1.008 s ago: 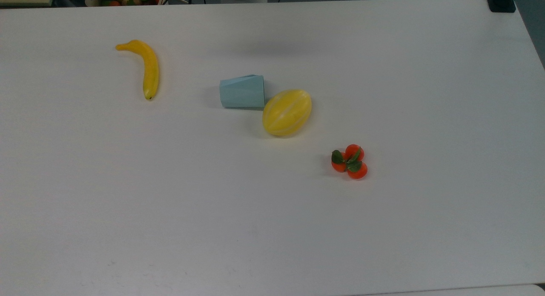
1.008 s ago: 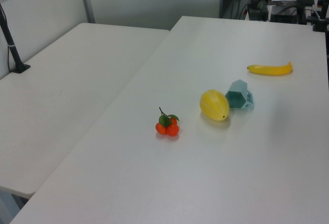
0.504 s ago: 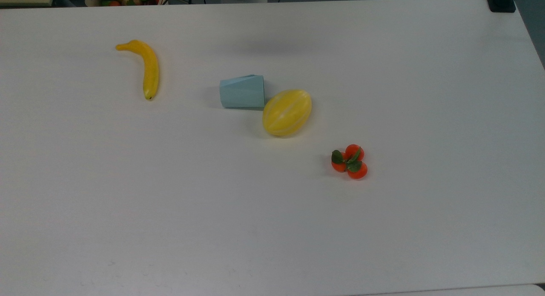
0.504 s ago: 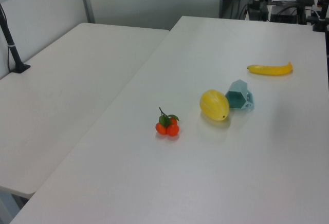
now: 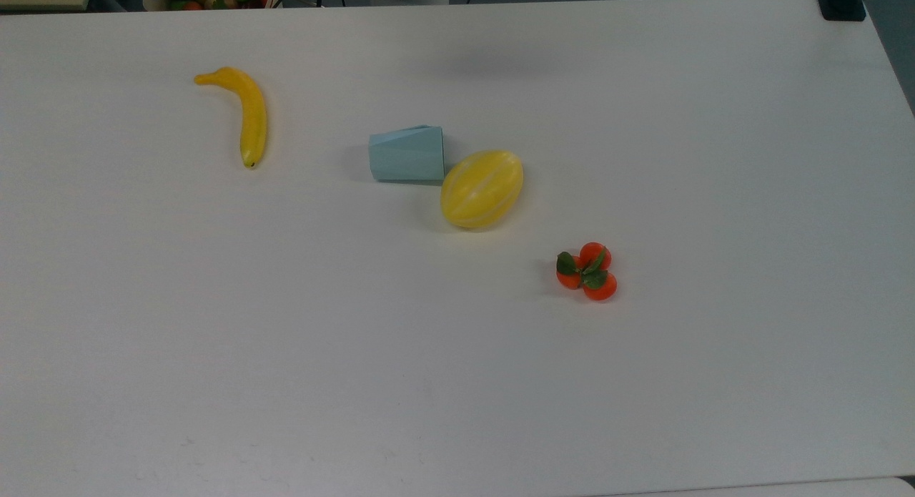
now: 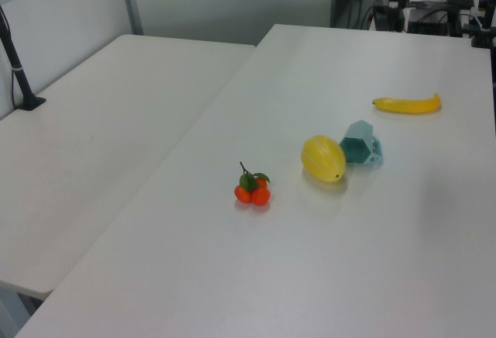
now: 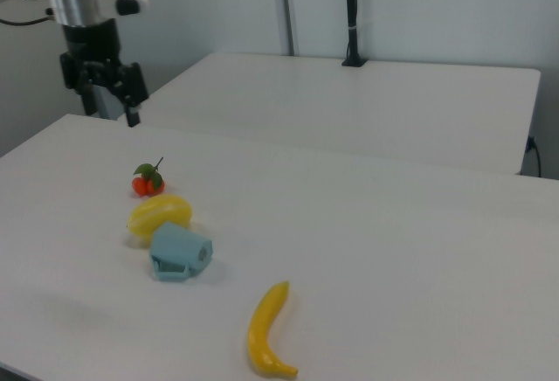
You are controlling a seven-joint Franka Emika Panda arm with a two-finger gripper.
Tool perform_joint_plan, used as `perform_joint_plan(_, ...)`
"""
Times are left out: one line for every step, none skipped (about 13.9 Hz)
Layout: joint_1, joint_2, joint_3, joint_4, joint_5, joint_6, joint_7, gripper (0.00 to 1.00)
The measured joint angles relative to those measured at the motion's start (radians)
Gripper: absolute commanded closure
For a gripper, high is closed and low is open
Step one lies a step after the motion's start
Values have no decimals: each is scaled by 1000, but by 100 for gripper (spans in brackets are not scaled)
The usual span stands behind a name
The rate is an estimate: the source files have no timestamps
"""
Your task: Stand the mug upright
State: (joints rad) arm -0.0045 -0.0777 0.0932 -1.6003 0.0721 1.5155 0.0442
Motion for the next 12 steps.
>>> perform_joint_plan(9, 1, 48, -3, -20, 0, 46, 0)
perform_joint_plan(15, 1, 76, -6, -33, 0, 64, 0)
perform_joint_plan(19, 2, 109, -14, -56, 0, 72, 0)
perform_joint_plan(20, 3, 142, -27, -80, 2, 82, 0)
perform_joint_plan(22, 4, 180, -55, -110, 14, 103, 0)
perform_joint_plan(23, 6, 215, -100, -149, 53, 137, 0)
perform_joint_plan(23, 7, 238, -147, -182, 93, 159, 0)
perform_joint_plan(23, 8, 251, -187, -210, 129, 178, 0)
perform_joint_plan(23, 11, 263, -245, -250, 184, 206, 0)
perform_joint_plan(23, 14, 268, -284, -282, 223, 228, 0)
perform_joint_plan(23, 19, 272, -341, -332, 285, 266, 0)
perform_joint_plan(23, 22, 275, -378, -368, 327, 296, 0)
